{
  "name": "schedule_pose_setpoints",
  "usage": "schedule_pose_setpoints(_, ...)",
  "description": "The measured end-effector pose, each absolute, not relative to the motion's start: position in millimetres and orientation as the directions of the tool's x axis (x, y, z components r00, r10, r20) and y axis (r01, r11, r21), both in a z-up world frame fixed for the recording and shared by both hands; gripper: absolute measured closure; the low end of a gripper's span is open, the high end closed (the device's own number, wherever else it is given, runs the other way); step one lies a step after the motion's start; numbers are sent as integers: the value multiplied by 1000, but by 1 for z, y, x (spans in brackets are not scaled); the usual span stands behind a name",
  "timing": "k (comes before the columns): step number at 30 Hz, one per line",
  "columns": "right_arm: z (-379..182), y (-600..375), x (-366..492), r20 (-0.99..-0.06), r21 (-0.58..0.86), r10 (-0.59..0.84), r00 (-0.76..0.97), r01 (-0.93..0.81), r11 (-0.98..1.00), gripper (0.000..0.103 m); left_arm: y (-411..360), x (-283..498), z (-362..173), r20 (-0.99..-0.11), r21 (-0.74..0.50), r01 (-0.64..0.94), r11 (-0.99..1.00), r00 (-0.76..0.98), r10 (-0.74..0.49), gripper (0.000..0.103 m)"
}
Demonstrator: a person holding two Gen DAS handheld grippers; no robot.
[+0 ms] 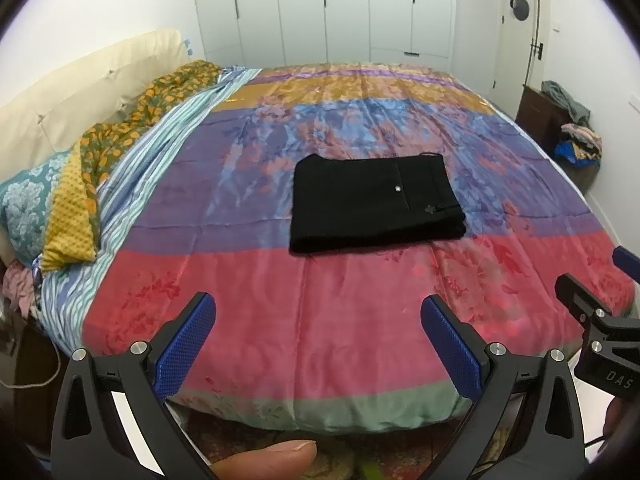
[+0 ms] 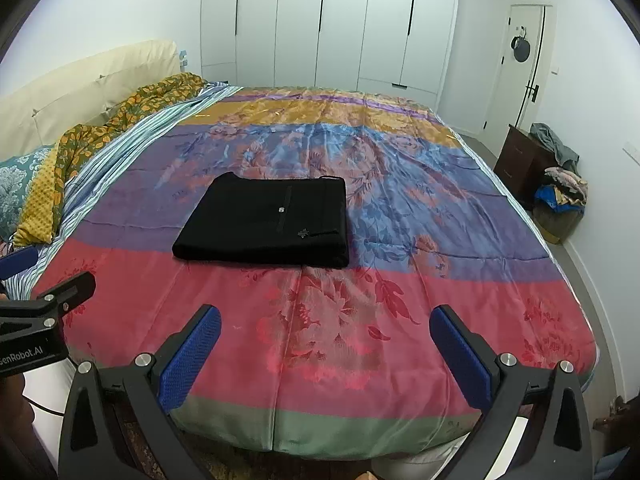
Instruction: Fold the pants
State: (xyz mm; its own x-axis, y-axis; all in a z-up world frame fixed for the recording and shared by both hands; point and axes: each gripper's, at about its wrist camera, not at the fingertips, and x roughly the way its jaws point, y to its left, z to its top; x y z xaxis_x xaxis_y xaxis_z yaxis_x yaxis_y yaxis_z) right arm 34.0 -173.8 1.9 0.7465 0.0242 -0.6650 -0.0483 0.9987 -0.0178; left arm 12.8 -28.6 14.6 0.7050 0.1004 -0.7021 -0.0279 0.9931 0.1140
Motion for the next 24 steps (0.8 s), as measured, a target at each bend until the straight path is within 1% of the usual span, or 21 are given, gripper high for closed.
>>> schedule_pose_setpoints(6, 2, -174, 34, -666, -17, 27, 746, -51, 999, 0, -30, 11, 18, -690, 123, -24, 992, 716, 103, 1)
schedule_pose_setpoints(20, 8, -179, 36, -659, -27, 13, 752, -41, 999, 0, -30, 15, 15, -706, 104, -19, 994, 703, 87, 1)
schedule_pose_setpoints(24, 11, -179, 37, -653, -30, 8, 757, -37, 999, 0, -31, 16, 16, -697, 123, -25, 992, 710, 104, 1)
